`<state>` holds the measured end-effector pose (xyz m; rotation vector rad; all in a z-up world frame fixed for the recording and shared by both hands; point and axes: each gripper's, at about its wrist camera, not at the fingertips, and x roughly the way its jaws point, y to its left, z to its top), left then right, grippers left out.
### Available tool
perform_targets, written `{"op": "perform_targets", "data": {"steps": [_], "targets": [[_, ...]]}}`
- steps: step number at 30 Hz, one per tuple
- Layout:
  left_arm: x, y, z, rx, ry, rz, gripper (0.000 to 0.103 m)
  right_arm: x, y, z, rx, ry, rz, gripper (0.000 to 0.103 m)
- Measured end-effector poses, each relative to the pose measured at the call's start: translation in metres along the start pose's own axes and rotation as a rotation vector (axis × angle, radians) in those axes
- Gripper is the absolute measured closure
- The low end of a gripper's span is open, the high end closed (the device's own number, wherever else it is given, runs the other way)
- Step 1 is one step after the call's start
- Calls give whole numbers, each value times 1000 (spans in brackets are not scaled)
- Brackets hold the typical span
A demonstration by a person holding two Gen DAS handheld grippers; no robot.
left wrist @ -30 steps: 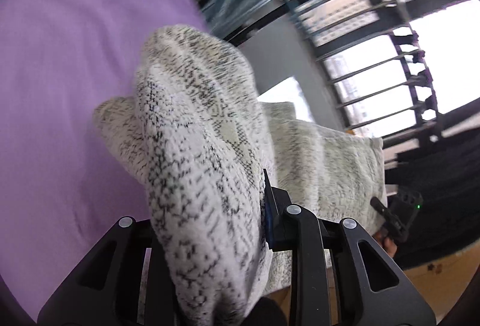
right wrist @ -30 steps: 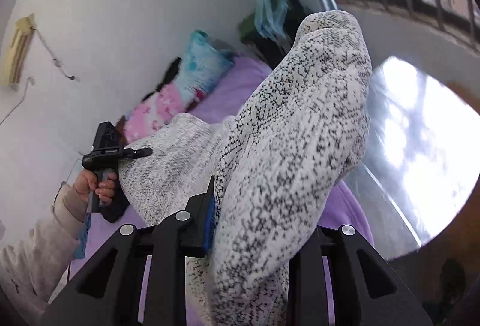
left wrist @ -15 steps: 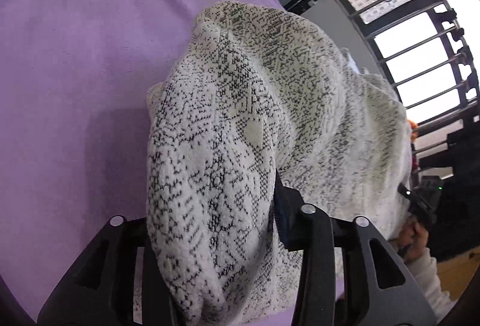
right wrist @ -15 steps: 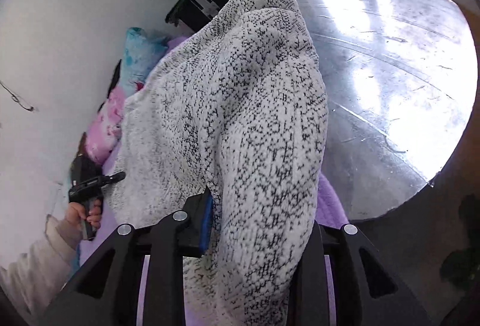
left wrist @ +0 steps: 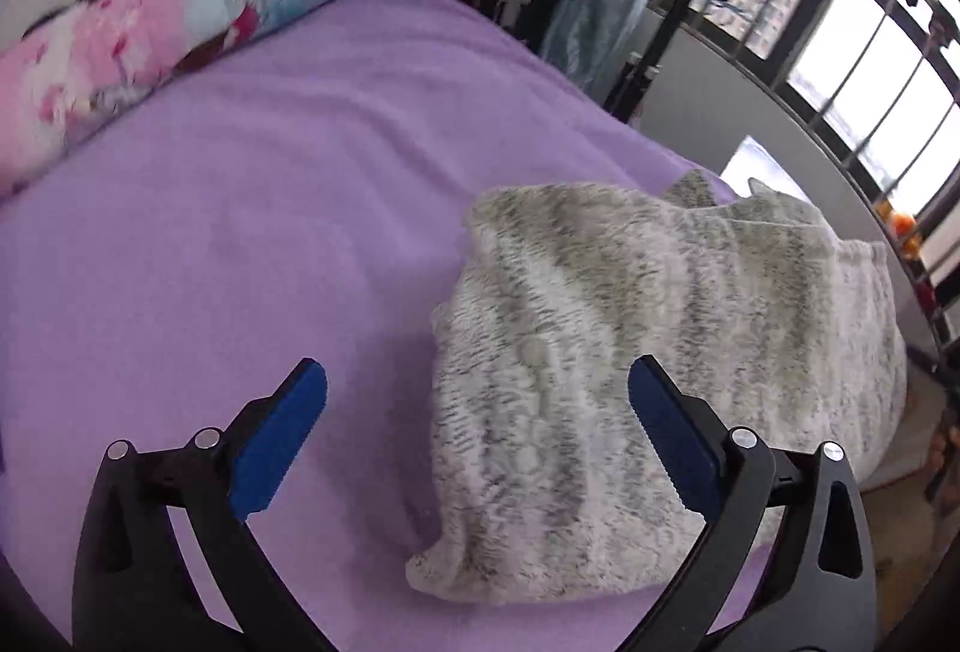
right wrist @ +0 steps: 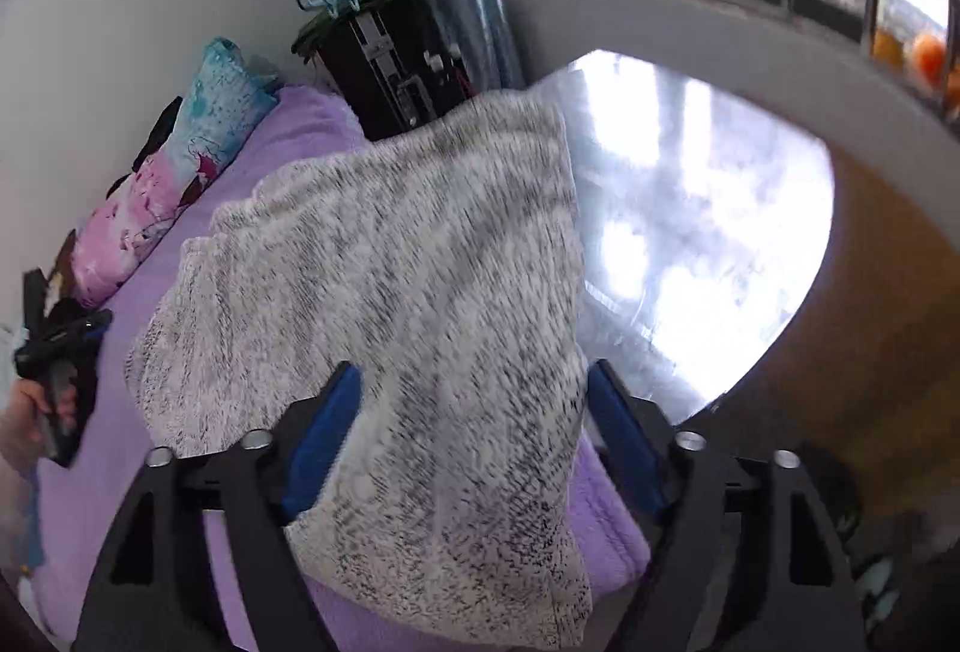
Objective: Fold large clothes
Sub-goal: 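Lower the jacket onto the bed and open both grippers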
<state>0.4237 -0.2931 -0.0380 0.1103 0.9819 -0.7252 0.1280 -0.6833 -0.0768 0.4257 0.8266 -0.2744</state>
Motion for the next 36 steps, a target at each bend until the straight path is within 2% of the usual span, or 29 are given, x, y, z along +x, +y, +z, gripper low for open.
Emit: {"op": "perform_targets", "data": {"steps": [5,9,11,14,16,19,24,29,32,36], "targets": [[-12,-31,3,52,-4,-11,6,-21,38,29,-108,-75,-31,17],[-10,-60,1,109,-80,20,6,-21,60,49,-137,-99,-42,9],[-5,-66,-4,93,-110,28,6,-13,65,55,-131,-102,-48,9],[9,-68,-14,48,-130,-11,6,13,59,48,-104,-84,-40,9],[29,-66,-23,33,-117,9,6,38,56,45,-84,-61,-44,9],[58,-56,-37,-13,-82,-9,6,70,48,36,-74,-15,-92,9],[82,-55,-48,51,-137,22,6,113,35,18,-66,15,-154,6],[124,-39,-52,-15,-89,-43,5,138,19,11,-17,16,-125,5],[134,-42,-53,2,-101,-16,5,144,20,6,-34,-6,-144,5],[123,-47,-52,19,-91,35,5,141,22,7,-32,-6,-151,6]]}}
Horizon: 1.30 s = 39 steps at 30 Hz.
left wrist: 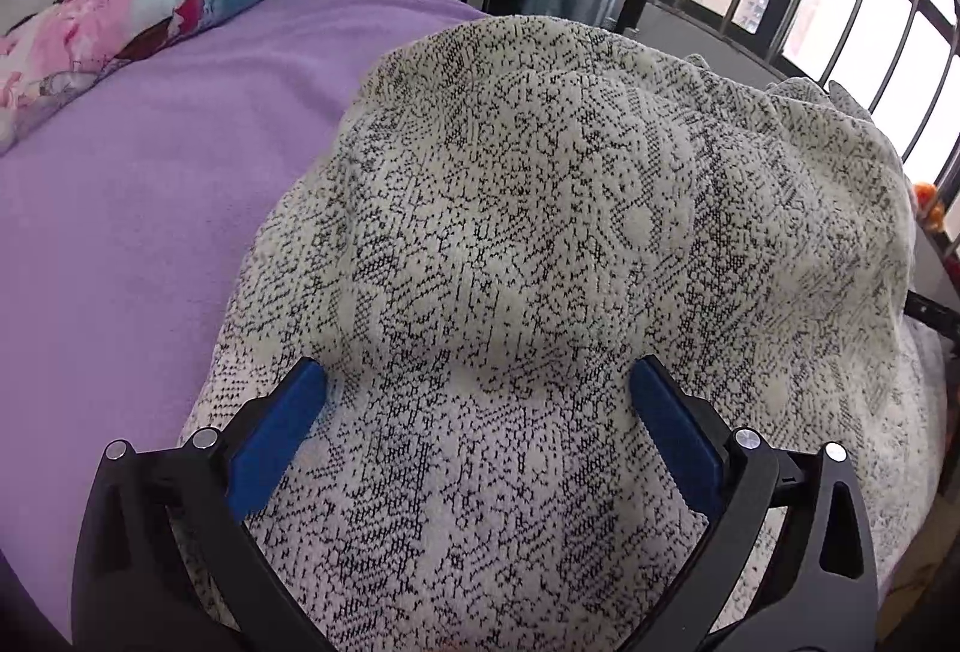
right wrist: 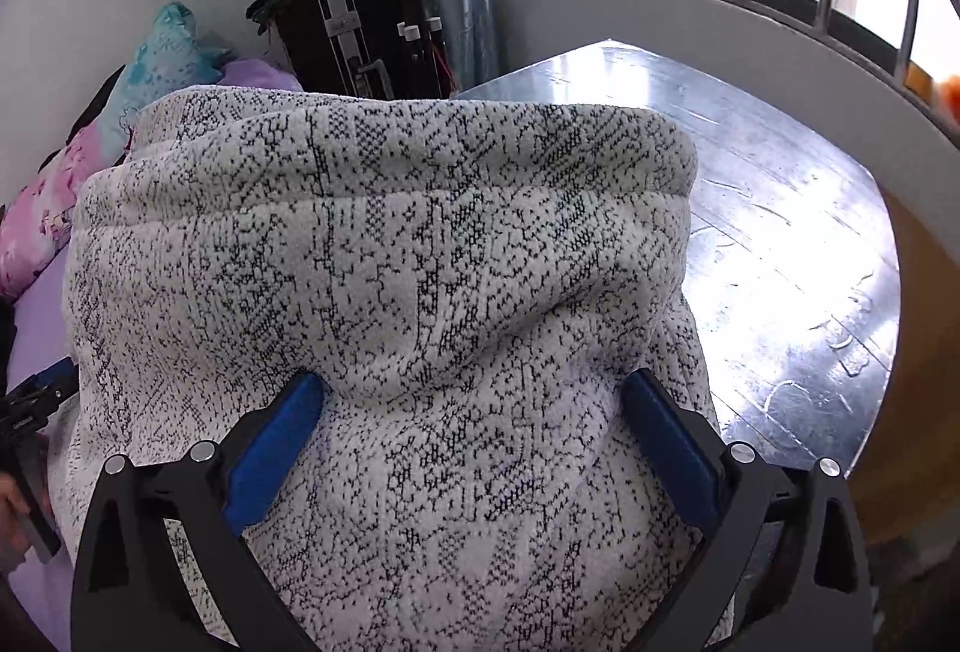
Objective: Fold large clothes
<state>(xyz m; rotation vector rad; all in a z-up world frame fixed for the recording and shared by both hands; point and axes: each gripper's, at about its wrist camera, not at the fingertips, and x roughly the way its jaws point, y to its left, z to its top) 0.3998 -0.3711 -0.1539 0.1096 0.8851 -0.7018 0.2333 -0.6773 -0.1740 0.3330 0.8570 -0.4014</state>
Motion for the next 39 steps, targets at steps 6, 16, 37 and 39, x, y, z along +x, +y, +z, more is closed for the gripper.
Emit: {"op": "perform_targets", "data": {"steps": [6,16,37,39], "targets": [[-59,-17,-4,41,-44,21,6,-47,22,-9,-8,2,-65,6],[-182,-52,-33,-6,-115,107,6,-172,78,-49,-53,-46,-86,6],[-369,-120,-142,8,-165,97,6,-365,126,-189,-34,-165,-103,6],[-384,-127,-153,14,-165,90,6,-380,134,-206,-42,-167,-96,6]]}}
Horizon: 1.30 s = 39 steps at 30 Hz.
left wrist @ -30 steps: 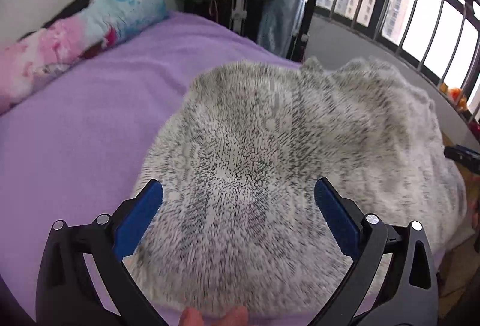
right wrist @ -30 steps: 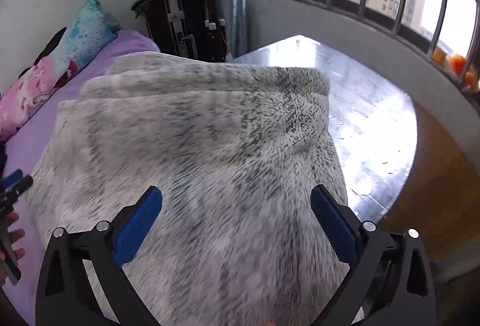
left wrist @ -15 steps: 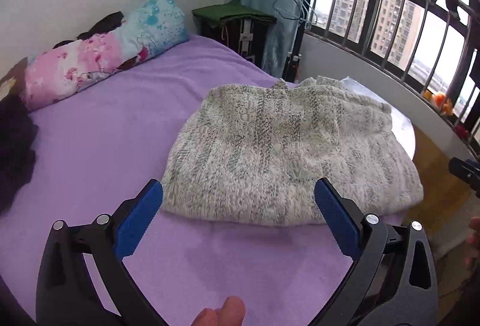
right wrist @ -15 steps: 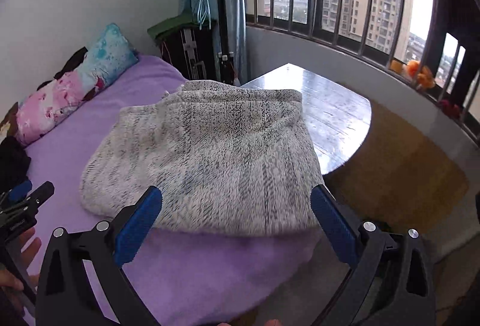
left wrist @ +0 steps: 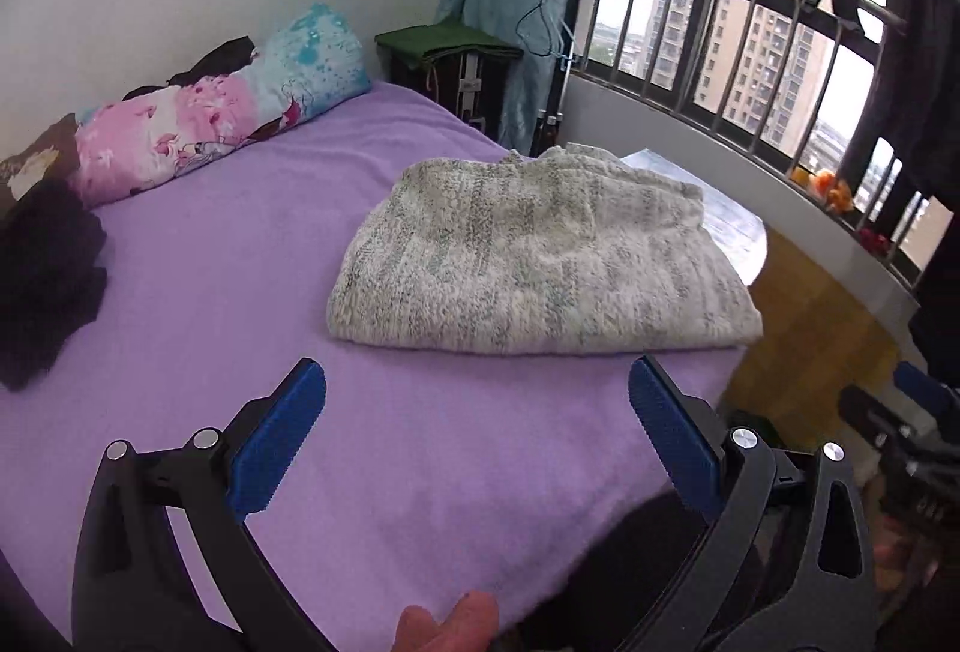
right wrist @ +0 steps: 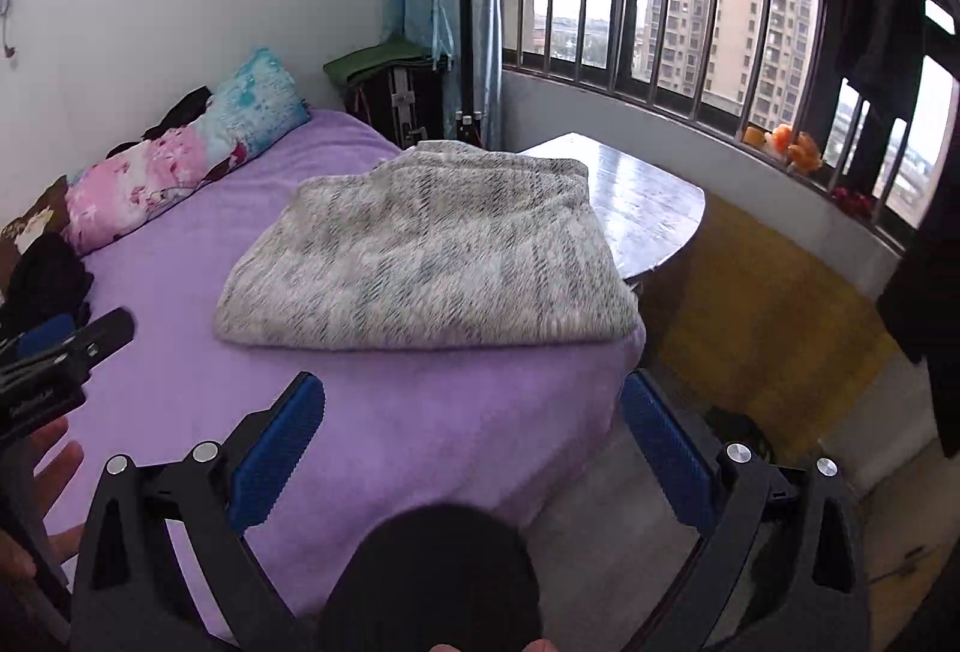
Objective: Fold large clothes
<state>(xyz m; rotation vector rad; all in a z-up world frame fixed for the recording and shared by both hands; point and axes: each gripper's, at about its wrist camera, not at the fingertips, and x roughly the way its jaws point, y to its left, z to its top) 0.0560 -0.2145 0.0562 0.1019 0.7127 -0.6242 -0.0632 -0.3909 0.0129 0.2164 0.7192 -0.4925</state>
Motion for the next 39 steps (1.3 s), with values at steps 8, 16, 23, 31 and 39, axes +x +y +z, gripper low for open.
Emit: {"op": "perform_targets", "data": {"steps": [8,16,23,31,39], "targets": [[-50,-17,-25,20,-13,-16,6,-53,12,-32,-16,-43,-6,6],[-69,-25,-49,8,2,-19,6,-73,10,-33,1,-75,-22,6],[-78,-28,-56,1,-2,-20,6,-81,14,-29,-4,-109,-33,6],[-79,-22,-55,-15,-1,-10,6,-79,16,-31,-2,-97,-30,6],[-78,-24,-56,-12,2,-15,6,-77,18,-33,-2,-84,-20,6]]}}
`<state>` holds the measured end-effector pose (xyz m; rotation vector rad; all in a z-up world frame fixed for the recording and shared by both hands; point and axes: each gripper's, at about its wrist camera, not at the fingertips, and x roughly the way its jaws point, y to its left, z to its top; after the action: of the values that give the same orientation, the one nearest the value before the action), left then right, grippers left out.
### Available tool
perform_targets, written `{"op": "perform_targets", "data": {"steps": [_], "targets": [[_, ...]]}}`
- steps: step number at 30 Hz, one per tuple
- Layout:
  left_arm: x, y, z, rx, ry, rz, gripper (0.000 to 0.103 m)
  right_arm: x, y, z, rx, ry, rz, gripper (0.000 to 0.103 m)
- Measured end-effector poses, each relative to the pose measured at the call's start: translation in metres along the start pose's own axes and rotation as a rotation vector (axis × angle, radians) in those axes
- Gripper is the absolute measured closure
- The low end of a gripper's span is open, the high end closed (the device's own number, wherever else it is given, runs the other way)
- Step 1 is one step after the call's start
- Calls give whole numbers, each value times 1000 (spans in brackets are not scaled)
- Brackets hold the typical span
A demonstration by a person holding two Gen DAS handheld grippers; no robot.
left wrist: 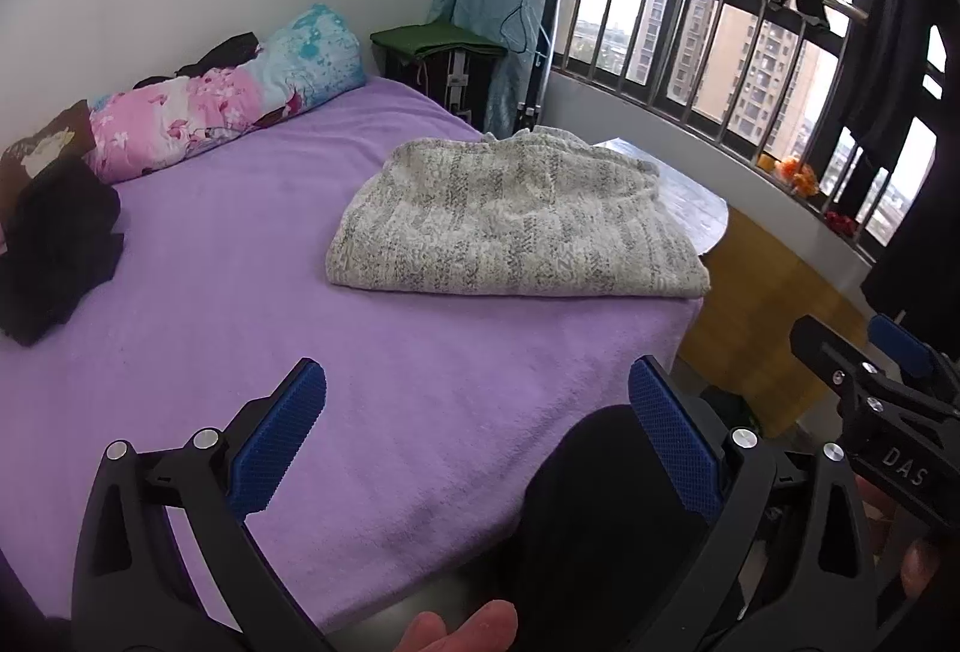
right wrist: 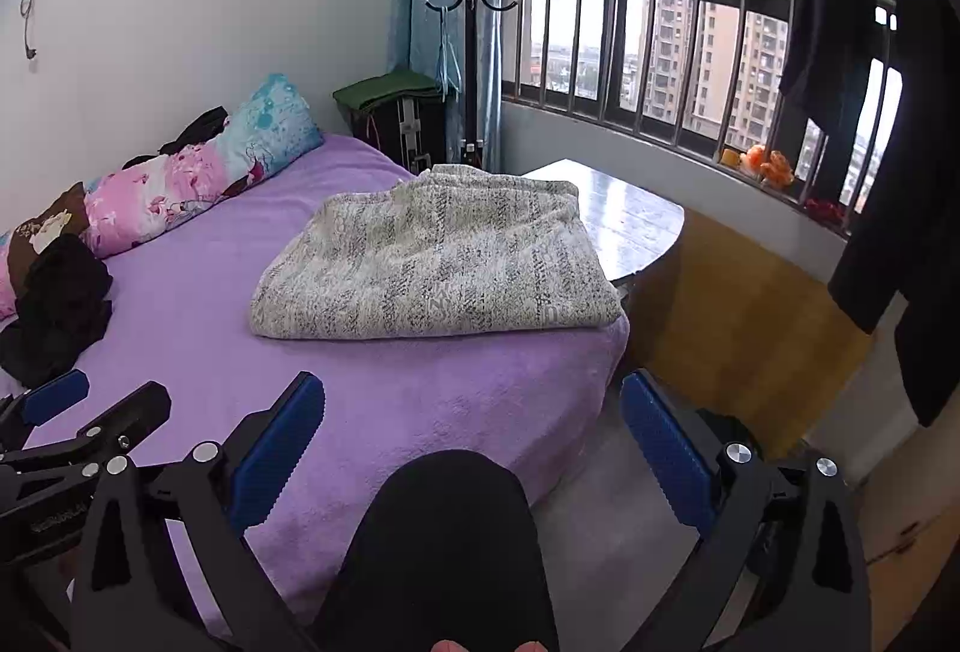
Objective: Fold large clothes
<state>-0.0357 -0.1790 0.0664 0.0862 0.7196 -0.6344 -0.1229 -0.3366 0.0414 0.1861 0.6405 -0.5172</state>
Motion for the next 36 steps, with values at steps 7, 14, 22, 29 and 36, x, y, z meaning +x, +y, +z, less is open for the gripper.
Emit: {"op": "perform_targets", "data": {"steps": [7,14,22,29,36], "targets": [[0,0,0,-1,-1,3,6,-1,3,0,-7,-5,0,6],[1,2,1,-10,15,-11,6,-2,4,0,-19,-14,-3,6],[2,1,2,-9,11,0,6,-4,6,0,-32,-26,1,6],[2,0,1,-12,16,-7,6,-4,8,-1,-34,-29,2,6],[3,-1,1,-10,15,-10,6,-5,7,-1,-33,-33,1,6]]}}
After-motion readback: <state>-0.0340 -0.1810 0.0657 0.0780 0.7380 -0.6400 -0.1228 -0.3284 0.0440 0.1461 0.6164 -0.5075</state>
